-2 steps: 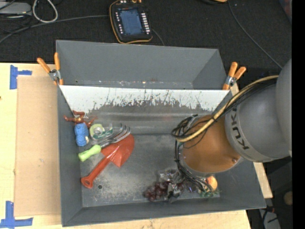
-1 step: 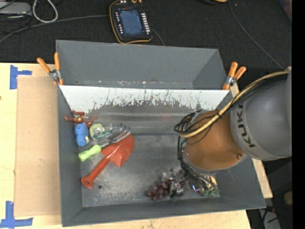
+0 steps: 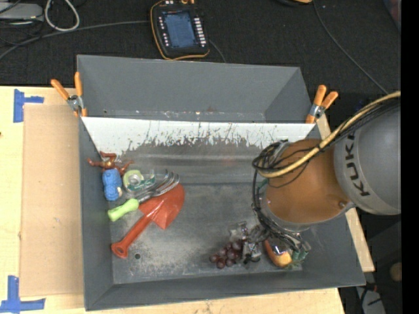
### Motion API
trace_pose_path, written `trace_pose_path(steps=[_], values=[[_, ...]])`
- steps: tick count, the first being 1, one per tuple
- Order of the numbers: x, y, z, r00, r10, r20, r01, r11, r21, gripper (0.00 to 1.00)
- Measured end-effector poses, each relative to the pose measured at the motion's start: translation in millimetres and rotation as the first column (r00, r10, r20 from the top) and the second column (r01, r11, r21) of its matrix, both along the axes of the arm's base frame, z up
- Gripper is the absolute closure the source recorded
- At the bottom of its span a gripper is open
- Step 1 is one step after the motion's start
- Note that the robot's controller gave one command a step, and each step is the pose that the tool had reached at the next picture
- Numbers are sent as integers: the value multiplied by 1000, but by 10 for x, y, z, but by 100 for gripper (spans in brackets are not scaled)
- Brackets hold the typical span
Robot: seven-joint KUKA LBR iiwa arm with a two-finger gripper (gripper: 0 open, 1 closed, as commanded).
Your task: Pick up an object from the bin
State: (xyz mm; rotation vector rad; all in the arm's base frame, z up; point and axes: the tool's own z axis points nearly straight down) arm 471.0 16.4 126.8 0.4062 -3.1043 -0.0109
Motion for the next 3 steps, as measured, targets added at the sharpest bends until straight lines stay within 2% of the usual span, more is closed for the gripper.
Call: trace_pose_path(steps=[1,2,3], values=[[35,-158,-402,991,136,2,-136,991,2,100],[17,-145,-402,989,144,-11,-144,990,6,100],[203,-107,-85,987,162,-1,-162,987,3,100]])
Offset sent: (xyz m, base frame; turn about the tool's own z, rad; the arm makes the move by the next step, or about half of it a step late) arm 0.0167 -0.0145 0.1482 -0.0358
